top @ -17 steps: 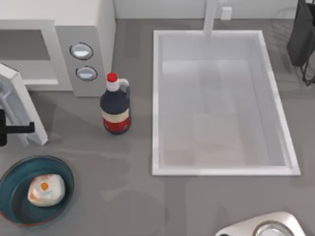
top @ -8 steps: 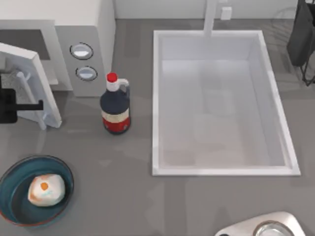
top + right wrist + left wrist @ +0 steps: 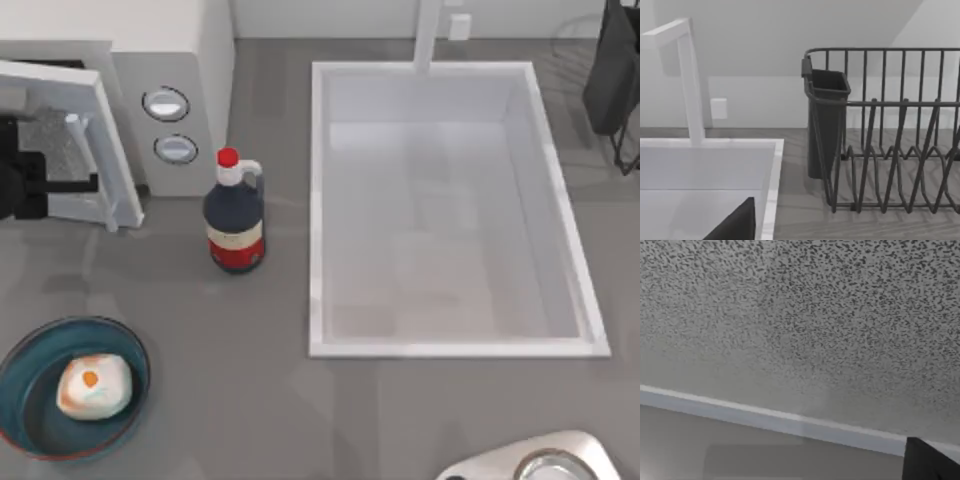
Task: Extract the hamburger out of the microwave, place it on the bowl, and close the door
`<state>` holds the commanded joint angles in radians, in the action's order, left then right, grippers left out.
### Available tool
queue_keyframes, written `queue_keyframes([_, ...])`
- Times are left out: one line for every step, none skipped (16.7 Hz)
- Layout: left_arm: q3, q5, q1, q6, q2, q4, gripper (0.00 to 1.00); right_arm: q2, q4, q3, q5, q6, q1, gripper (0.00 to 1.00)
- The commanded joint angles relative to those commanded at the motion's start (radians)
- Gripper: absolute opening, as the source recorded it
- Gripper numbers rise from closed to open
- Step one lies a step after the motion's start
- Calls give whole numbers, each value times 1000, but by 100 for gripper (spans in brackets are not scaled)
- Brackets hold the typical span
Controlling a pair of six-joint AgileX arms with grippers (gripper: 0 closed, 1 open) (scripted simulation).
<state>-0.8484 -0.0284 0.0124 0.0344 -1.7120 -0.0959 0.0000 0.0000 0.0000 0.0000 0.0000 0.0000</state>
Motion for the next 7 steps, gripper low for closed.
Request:
queue_keyframes([-56, -1, -2, -1, -49, 3, 0, 0, 0, 0, 0, 0, 0, 100])
queue_keyframes([-109, -1, -4, -2, -93, 6, 0, 0, 0, 0, 0, 0, 0, 100])
queue_keyframes([-153, -2, -5, -3, -132, 10, 0, 0, 0, 0, 0, 0, 0, 100])
queue_keyframes([-186, -3, -7, -4, -164, 12, 0, 0, 0, 0, 0, 0, 0, 100])
queue_keyframes([-209, -3, -8, -4, -187, 14, 0, 0, 0, 0, 0, 0, 0, 100])
queue_keyframes([-222, -3, -9, -4, -199, 15, 0, 0, 0, 0, 0, 0, 0, 100])
queue_keyframes([-224, -3, -9, -4, -201, 16, 0, 0, 0, 0, 0, 0, 0, 100])
